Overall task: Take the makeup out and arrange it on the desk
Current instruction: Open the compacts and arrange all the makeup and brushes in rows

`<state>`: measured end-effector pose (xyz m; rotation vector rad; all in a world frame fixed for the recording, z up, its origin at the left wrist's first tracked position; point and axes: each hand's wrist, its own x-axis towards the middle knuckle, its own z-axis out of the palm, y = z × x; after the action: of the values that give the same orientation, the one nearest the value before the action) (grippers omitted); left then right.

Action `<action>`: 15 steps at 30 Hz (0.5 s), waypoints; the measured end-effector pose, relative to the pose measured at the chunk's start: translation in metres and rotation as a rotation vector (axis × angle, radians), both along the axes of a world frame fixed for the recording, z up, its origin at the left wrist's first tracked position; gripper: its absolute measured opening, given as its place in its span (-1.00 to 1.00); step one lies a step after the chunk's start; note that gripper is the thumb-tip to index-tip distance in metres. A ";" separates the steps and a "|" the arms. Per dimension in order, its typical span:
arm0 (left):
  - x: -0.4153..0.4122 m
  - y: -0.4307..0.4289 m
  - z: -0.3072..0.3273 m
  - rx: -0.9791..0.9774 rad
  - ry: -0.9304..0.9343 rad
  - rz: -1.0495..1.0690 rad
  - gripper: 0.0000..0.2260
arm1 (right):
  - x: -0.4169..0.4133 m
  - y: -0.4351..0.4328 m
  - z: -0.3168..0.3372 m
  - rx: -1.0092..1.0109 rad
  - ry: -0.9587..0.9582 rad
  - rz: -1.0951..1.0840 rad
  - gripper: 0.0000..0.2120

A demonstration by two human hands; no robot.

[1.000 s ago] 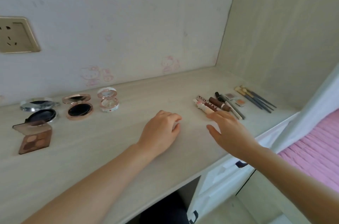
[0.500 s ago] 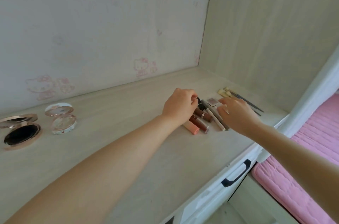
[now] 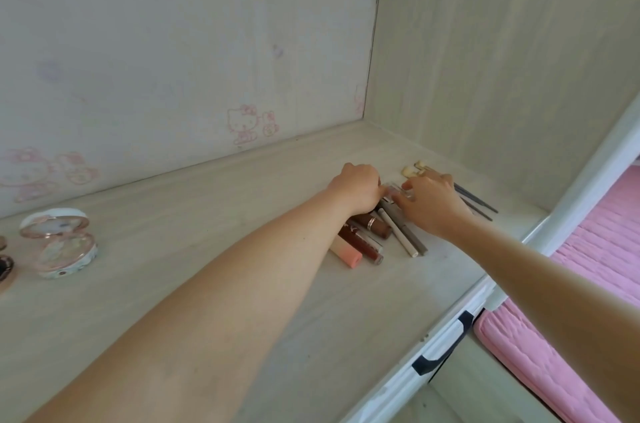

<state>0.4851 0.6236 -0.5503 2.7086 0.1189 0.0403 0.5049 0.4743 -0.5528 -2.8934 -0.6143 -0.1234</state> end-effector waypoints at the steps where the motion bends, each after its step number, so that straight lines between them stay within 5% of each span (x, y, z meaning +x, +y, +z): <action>1: 0.002 -0.001 0.000 0.001 0.005 0.002 -0.64 | 0.000 0.001 0.000 0.001 0.004 -0.004 -0.55; 15: -0.010 -0.012 0.001 -0.167 -0.286 0.028 -0.87 | -0.015 -0.001 0.010 0.529 0.002 -0.145 -0.86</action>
<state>0.4747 0.6120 -0.5489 2.5038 0.0711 0.4053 0.4897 0.4730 -0.5428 -2.4176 -0.3082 -0.2589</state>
